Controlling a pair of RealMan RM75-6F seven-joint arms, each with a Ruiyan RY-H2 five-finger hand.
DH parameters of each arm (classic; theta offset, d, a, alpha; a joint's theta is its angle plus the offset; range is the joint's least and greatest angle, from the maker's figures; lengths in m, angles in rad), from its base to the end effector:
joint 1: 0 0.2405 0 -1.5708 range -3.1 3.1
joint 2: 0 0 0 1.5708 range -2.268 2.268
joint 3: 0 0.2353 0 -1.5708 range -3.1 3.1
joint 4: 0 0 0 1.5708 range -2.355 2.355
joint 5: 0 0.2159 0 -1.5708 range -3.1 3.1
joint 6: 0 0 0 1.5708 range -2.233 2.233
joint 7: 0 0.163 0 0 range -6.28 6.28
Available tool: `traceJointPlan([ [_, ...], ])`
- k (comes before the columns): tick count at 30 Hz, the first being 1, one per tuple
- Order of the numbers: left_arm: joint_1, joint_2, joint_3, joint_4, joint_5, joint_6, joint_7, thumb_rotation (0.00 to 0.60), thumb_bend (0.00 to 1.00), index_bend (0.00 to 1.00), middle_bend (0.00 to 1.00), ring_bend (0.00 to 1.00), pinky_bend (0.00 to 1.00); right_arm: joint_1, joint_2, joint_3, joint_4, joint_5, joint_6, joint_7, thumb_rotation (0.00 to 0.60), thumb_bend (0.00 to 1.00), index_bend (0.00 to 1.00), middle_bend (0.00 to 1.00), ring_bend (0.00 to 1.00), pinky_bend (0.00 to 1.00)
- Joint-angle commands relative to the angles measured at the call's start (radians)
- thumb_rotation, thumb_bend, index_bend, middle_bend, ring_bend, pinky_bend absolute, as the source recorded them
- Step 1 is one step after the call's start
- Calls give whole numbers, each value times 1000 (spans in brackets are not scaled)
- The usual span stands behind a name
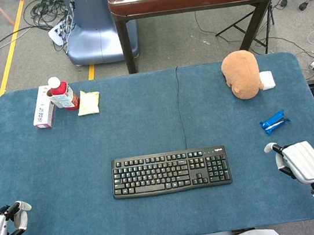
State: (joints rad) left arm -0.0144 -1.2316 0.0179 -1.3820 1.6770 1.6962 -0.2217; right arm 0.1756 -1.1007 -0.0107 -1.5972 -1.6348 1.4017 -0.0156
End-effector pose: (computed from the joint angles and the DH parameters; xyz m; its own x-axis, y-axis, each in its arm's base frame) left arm -0.3042 0.1617 0.1386 0.2869 -0.0843 0.9542 0.9441 -0.1438 -0.2966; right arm -0.2735 -0.2087 0.1214 0.4702 -0.0968 0.8772 -0.8694 -0.2217 0.4415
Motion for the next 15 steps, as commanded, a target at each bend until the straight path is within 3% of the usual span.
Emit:
traceJointPlan([
  [1,0,0,0,0,0,0,0,600,487,529,810,647,859,0,0,0,1,1,-1,1,600,900,447,818,792,1000],
  [11,-1,1,1,-3,2,-1,0,600,486,529,810,647,859,16,-14,-1,8,8,-37,-10,600,899,445,821,792,1000],
  [15,1,3,1,-7,6,5,-4,600,486,529,810,647,860,34,-29,3,12,17,-69,-23,600,899,358,877,817,1000],
])
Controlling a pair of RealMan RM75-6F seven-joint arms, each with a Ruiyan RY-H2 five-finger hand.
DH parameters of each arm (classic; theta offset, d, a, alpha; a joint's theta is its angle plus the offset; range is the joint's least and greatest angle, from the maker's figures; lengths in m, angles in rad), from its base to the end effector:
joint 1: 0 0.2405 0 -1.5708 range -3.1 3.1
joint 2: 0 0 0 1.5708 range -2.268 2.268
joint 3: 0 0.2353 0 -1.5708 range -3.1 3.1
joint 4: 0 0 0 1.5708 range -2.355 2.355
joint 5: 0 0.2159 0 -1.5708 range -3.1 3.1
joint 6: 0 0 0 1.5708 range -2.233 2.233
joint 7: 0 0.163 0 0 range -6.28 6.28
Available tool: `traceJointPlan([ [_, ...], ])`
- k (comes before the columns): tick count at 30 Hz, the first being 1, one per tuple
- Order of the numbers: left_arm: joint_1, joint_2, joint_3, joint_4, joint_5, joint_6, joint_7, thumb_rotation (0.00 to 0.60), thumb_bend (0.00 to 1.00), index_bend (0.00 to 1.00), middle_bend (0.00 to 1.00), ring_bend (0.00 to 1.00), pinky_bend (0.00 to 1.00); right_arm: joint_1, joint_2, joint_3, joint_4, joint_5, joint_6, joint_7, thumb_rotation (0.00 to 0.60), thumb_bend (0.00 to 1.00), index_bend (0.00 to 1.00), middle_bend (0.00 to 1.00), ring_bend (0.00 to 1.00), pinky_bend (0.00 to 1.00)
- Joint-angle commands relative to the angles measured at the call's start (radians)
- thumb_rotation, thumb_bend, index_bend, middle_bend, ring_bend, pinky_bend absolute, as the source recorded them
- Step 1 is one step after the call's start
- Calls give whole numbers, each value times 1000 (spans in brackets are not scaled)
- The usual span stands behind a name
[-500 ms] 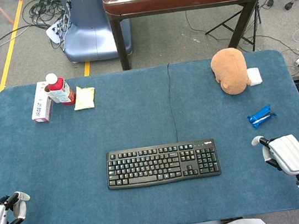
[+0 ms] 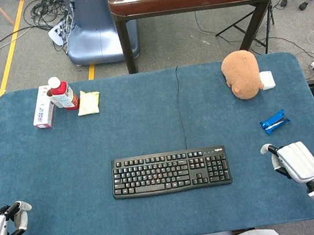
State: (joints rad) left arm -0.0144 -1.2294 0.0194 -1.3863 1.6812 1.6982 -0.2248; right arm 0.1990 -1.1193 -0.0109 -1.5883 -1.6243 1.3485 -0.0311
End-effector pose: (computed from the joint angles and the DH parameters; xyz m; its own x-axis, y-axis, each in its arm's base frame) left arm -0.3030 0.1613 0.1386 0.2814 -0.0833 0.9560 0.9451 -0.1484 -0.2911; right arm -0.2737 -0.2143 0.1096 0.4842 -0.1360 0.8643 -0.8632 -0.2357 0.4465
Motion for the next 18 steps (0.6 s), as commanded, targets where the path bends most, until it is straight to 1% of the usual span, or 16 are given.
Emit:
traceJointPlan([
  [1,1,2,-1,-4,2,5,-2,600,486,529,810,647,859,16,-16,5,6,9,-24,-12,600,900,339,892,832,1000],
  [3,3,4,-1,-6,2,9,-4,600,486,529,810,647,859,29,-31,12,12,17,-42,-25,600,900,313,926,870,1000],
  [5,4,6,-2,-6,-1,8,-9,600,486,528,810,647,859,43,-45,19,16,21,-59,-38,600,914,309,948,895,1000],
  [9,5,7,-3,-3,-1,12,-15,600,486,529,810,647,859,80,-75,39,21,37,-102,-73,600,994,308,989,939,1000],
  [18,6,10,-5,-2,-7,11,-21,600,487,529,810,647,859,168,-133,69,22,122,-247,-176,600,1000,309,1000,970,1000],
])
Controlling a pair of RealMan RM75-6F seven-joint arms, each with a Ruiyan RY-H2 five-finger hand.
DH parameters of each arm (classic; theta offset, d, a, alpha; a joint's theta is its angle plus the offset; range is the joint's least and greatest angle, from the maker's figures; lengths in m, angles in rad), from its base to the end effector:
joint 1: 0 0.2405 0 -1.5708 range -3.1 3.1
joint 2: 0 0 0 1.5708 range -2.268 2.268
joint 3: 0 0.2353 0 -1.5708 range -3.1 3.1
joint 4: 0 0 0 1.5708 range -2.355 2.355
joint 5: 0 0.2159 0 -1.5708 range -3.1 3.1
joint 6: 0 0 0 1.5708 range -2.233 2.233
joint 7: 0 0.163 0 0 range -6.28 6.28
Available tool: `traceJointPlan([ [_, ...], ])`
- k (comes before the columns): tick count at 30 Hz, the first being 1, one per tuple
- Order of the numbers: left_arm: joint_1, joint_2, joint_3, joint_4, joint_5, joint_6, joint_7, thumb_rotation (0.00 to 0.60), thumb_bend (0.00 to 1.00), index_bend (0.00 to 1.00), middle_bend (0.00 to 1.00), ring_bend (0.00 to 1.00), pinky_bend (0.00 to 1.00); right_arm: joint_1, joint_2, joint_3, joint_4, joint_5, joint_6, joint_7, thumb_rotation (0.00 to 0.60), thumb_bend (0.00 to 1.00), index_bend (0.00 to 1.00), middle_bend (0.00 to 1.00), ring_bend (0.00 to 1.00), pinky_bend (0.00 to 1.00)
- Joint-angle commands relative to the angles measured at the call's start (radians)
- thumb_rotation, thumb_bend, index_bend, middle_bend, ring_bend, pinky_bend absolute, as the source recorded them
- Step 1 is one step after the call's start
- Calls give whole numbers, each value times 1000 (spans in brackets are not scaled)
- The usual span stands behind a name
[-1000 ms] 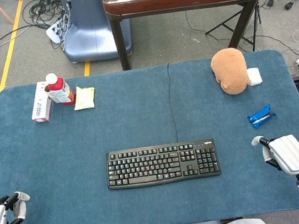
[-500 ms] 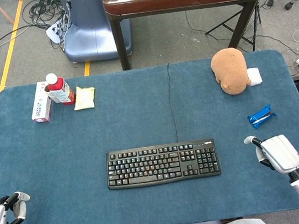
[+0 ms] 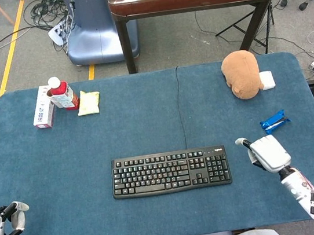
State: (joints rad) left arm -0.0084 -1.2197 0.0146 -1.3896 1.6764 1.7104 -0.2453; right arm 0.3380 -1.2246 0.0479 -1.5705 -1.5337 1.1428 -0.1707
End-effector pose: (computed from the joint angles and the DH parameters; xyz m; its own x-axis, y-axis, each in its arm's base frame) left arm -0.3038 0.1602 0.1441 0.2669 -0.0964 0.9589 0.9497 -0.1429 -0.2787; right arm -0.2486 -0.2587 0.0625 0.5537 -0.1993 0.8085 -0.8174 -0.3154 0.4820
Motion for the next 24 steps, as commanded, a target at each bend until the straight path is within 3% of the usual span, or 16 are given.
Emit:
traceJointPlan([
  [1,0,0,-1,1,-2,-2,-2,600,487,529,810,647,859,36,-35,11,7,38,-53,-45,600,1000,308,1000,971,1000],
  [10,3,2,-3,4,-9,0,-11,600,486,528,810,647,859,79,-98,-2,34,88,-133,-102,600,1000,309,1000,972,1000],
  [24,6,4,-5,6,-12,1,-18,600,486,528,810,647,859,96,-129,-31,66,122,-169,-120,600,1000,309,1000,973,1000],
])
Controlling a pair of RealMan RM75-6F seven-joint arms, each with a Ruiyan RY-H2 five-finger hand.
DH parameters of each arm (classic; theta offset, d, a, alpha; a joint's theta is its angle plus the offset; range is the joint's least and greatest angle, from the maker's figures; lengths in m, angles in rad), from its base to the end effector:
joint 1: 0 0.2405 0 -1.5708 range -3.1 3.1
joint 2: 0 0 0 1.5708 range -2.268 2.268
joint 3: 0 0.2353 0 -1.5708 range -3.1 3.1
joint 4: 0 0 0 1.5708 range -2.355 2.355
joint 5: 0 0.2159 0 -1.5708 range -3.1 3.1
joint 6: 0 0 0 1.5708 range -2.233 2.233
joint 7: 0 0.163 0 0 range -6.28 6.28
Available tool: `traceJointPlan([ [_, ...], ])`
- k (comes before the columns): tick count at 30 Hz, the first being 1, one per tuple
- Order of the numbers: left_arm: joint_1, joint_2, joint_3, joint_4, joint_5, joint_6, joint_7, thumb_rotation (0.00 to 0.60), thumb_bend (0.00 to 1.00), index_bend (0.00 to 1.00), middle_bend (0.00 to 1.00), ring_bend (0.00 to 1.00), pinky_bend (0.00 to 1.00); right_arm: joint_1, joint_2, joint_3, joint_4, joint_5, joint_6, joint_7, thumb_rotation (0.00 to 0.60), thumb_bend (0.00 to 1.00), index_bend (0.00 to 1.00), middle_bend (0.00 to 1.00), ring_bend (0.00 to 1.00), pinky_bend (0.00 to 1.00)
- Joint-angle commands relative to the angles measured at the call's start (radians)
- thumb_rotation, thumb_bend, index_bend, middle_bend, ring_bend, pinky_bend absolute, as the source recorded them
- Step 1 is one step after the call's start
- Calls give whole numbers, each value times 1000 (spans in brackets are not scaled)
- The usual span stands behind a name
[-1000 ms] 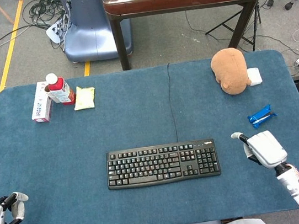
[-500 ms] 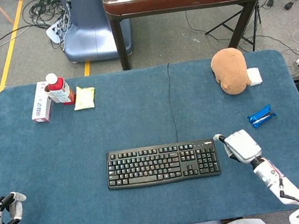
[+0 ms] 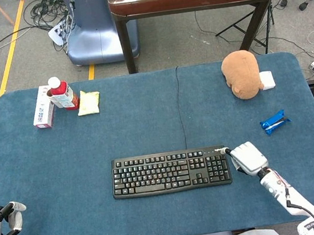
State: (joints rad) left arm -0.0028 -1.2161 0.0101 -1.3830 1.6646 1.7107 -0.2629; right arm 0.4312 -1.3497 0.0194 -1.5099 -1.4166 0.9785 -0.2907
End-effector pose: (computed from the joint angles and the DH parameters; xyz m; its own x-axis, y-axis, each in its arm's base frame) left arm -0.3075 0.1596 0.1475 0.2614 -0.1004 0.9600 0.9534 -0.1284 -0.2730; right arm -0.2454 -0.2665 0.0057 0.6115 -0.3321 0.7182 -0.7852 -0.3670 0.4988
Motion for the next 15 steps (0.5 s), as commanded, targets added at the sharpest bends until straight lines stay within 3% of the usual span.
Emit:
traceJointPlan([
  [1,0,0,-1,-1,-1,0,-1,600,486,528,810,647,859,4,-6,-4,8,7,-7,0,600,1000,309,1000,973,1000],
  [15,3,2,-3,-1,-2,4,-3,600,486,529,810,647,859,13,-26,-23,35,13,-15,7,600,1000,309,1000,973,1000],
])
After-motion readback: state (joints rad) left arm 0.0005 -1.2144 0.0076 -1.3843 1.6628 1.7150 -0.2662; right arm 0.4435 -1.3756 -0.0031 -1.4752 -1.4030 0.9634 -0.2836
